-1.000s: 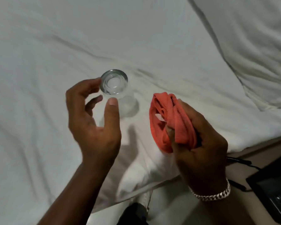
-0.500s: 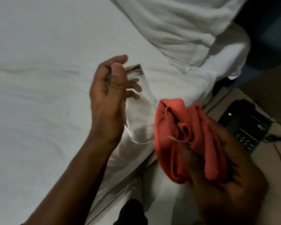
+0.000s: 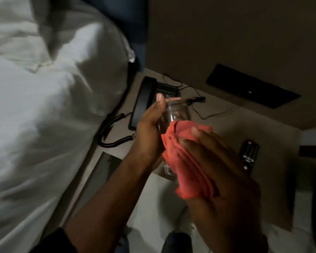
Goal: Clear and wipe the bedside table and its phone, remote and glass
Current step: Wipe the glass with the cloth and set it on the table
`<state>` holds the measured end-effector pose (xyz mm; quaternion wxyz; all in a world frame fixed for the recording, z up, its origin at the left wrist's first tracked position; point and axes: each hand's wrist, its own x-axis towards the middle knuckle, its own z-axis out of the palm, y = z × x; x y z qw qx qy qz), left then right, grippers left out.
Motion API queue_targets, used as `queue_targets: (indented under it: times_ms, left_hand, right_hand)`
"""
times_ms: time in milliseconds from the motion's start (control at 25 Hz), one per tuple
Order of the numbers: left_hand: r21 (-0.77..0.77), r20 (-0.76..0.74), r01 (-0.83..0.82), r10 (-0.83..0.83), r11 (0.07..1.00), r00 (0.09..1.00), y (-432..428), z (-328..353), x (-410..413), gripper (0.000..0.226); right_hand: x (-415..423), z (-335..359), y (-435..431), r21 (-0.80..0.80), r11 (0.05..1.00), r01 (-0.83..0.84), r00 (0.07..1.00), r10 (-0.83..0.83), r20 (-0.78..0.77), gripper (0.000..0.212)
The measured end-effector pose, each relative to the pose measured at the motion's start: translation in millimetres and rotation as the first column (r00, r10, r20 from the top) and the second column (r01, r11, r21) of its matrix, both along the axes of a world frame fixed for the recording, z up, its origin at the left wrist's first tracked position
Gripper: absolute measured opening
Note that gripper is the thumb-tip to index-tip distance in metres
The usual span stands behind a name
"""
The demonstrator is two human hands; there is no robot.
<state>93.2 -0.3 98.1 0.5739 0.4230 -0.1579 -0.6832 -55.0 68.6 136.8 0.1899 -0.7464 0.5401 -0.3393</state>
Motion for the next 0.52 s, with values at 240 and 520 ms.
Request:
queue_targets:
  times_ms: [240,520]
  left_hand:
    - [0.055,-0.029,0.212,-0.21,0.976,0.977,-0.6,-8.4,-95.6,0.066]
    - [0.063,-0.095,0.369,-0.363,0.927,0.927,-8.7,-39.2,-150.2,0.056]
  right_hand:
    - [-59.8,-1.7,-31.6,0.127,0.991,0.036,0.998,-0.03,-0.052,0.05]
    - [-117.7,-25.0,-21.6,0.249,0.966,0.065,0.996,-0.046,-0.082,0.051]
